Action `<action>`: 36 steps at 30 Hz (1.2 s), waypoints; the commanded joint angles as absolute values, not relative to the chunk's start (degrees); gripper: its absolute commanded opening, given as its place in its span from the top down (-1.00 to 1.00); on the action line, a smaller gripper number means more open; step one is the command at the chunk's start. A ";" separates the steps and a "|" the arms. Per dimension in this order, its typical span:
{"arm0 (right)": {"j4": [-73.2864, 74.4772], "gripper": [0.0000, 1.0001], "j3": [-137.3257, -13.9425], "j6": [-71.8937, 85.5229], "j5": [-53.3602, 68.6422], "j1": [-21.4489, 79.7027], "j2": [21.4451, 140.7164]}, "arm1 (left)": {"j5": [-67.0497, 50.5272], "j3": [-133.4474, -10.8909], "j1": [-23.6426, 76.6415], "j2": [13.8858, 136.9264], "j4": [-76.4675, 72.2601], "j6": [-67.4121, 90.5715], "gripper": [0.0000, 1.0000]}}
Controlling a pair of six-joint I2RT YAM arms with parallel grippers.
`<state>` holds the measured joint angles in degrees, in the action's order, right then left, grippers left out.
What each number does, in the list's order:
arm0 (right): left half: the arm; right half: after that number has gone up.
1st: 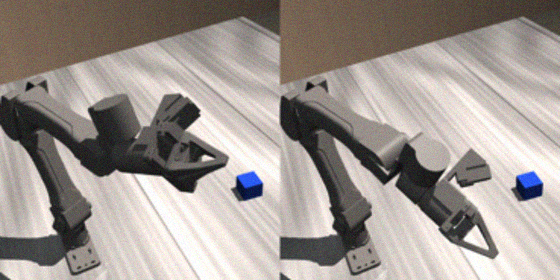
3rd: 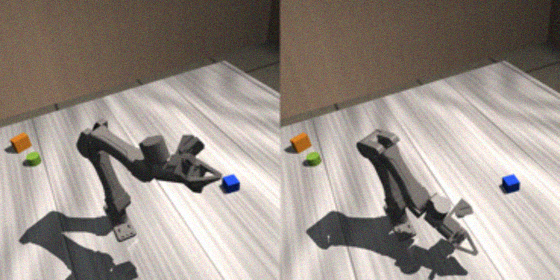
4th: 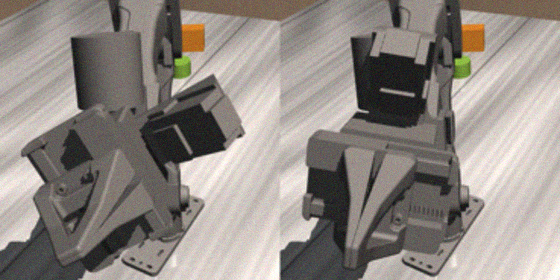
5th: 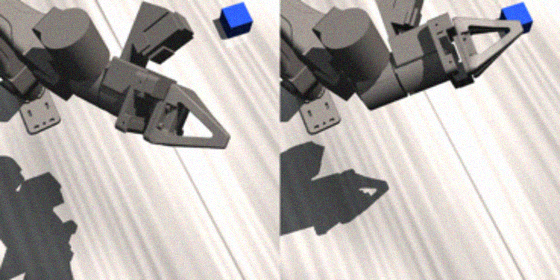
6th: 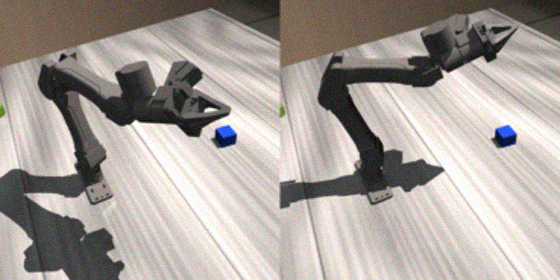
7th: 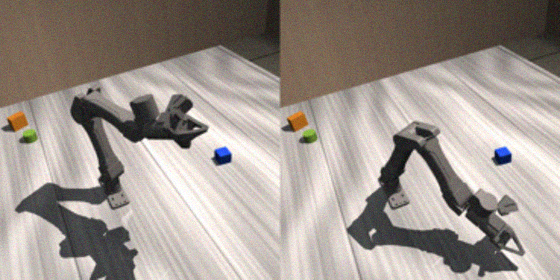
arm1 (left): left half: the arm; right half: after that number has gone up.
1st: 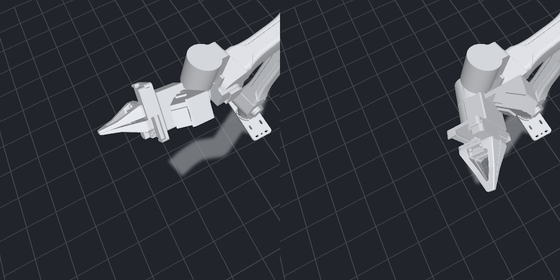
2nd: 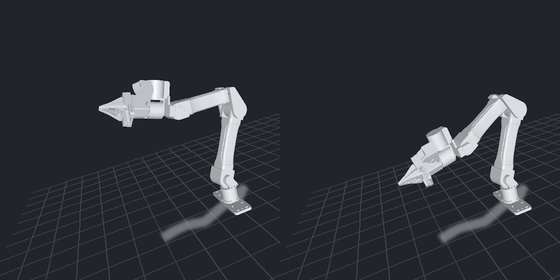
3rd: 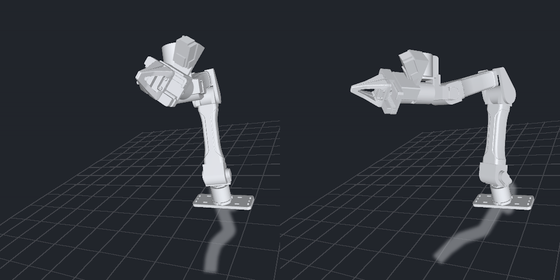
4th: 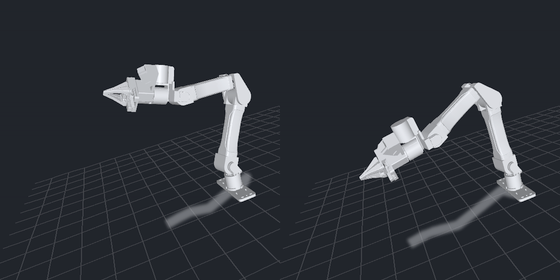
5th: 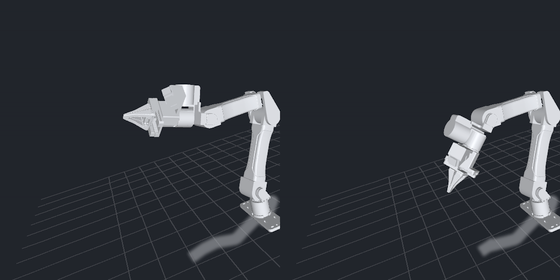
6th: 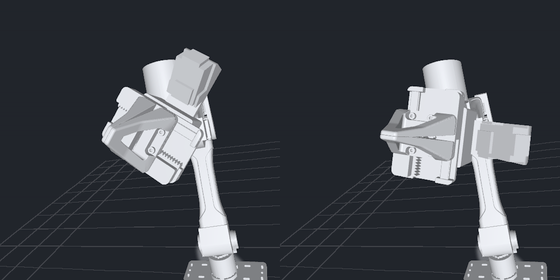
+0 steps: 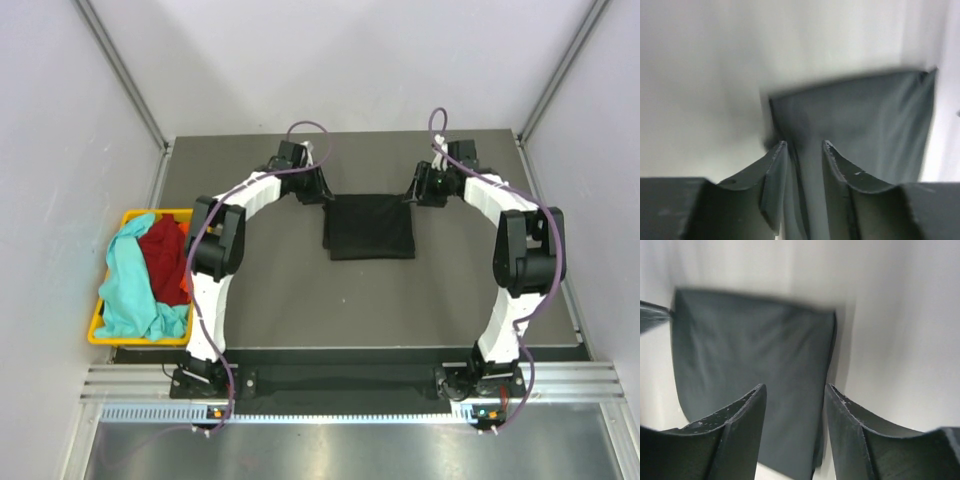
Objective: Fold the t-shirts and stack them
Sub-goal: Fold the tshirt, then neatly place the folded tshirt to the corner
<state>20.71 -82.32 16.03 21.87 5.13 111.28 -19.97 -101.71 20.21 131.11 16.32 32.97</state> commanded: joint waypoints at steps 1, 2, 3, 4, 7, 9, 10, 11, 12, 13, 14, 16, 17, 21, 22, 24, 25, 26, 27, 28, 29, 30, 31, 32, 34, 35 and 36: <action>21.01 -0.03 -76.93 14.24 24.52 4.75 105.92 | -20.47 -97.14 19.78 120.07 18.37 32.87 0.20; 20.83 -0.04 -76.21 14.06 24.70 4.75 105.39 | -20.57 -93.99 19.78 118.84 18.28 32.70 0.15; 20.74 -0.05 -75.68 13.98 25.05 4.75 104.95 | -21.52 -92.48 19.78 116.91 17.59 32.61 0.09; 20.83 -0.08 -74.98 13.37 25.66 4.75 104.85 | -22.06 -90.72 19.78 116.11 16.80 32.78 0.06; 20.92 -0.17 -74.79 12.05 26.63 4.75 105.38 | -25.29 -85.70 19.78 114.79 15.21 33.48 0.00; 21.53 -0.19 -75.32 11.17 27.24 4.75 106.34 | -27.15 -82.98 19.78 114.87 13.81 33.84 -0.05; 21.79 -0.19 -75.84 10.21 27.59 4.66 107.39 | -28.72 -81.66 19.86 114.96 12.75 34.10 -0.08; 21.97 -0.20 -76.02 9.93 27.68 4.57 107.92 | -29.09 -81.22 19.95 115.22 12.66 34.01 -0.09; 21.80 -0.20 -76.20 9.67 28.21 4.31 108.63 | -29.18 -80.86 19.95 115.40 12.57 33.93 -0.10; 21.71 -0.20 -76.29 9.67 28.47 4.22 108.89 | -29.27 -80.51 20.13 115.66 12.57 33.66 -0.10; 21.53 -0.20 -76.20 9.84 28.74 3.96 109.16 | -29.44 -79.72 20.21 116.01 11.87 33.66 -0.10; 20.83 -0.19 -75.42 10.63 29.09 3.60 109.16 | -29.62 -79.02 20.39 116.45 11.16 33.75 -0.10; 19.96 -0.18 -75.06 10.81 29.44 3.60 109.07 | -29.79 -78.49 20.48 116.89 10.73 33.75 -0.10; 18.90 -0.18 -73.57 11.34 29.71 3.52 108.72 | -30.41 -76.91 20.74 117.68 8.09 34.36 -0.10; 18.81 -0.18 -72.78 11.34 29.53 3.52 108.63 | -30.41 -76.64 20.83 117.86 7.82 34.63 -0.10; 18.20 -0.18 -71.55 11.25 28.92 3.60 108.11 | -29.97 -76.73 20.83 118.47 7.73 34.54 -0.10; 17.93 -0.18 -71.19 11.51 28.74 3.52 107.93 | -29.80 -76.99 20.83 118.74 7.82 34.37 -0.10; 17.49 -0.18 -70.84 11.69 28.65 3.60 107.67 | -29.62 -77.17 20.83 119.18 7.82 34.28 -0.10; 17.14 -0.18 -70.14 12.12 28.57 3.60 106.97 | -29.10 -77.43 20.83 119.44 7.65 34.19 -0.10; 16.88 -0.18 -69.70 12.30 28.56 3.52 106.53 | -28.92 -78.04 20.83 119.70 7.65 34.10 -0.10; 16.27 -0.18 -69.35 12.57 28.56 3.60 106.09 | -29.00 -78.39 20.83 120.32 7.47 34.19 -0.10; 16.00 -0.18 -68.74 13.00 28.30 3.60 105.39 | -29.00 -78.57 20.83 120.58 6.51 34.71 -0.10; 16.00 -0.18 -68.64 13.09 28.13 3.52 105.12 | -28.83 -78.57 20.83 120.67 6.16 35.15 -0.10; 15.91 -0.18 -68.47 13.18 27.78 3.52 104.94 | -28.83 -78.66 20.83 121.02 5.80 35.50 -0.09; 15.91 -0.18 -68.20 13.36 27.60 3.60 104.41 | -28.57 -78.31 21.09 121.29 4.49 36.65 -0.07; 15.73 -0.18 -68.12 13.53 27.68 3.60 104.24 | -28.39 -78.22 21.27 121.38 4.13 37.00 -0.07; 15.56 -0.18 -67.77 13.80 27.77 3.60 103.98 | -28.21 -78.05 21.36 121.46 3.61 37.79 -0.05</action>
<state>18.65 -68.20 13.26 27.94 4.21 107.63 -30.00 -77.84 20.80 119.68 6.63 36.49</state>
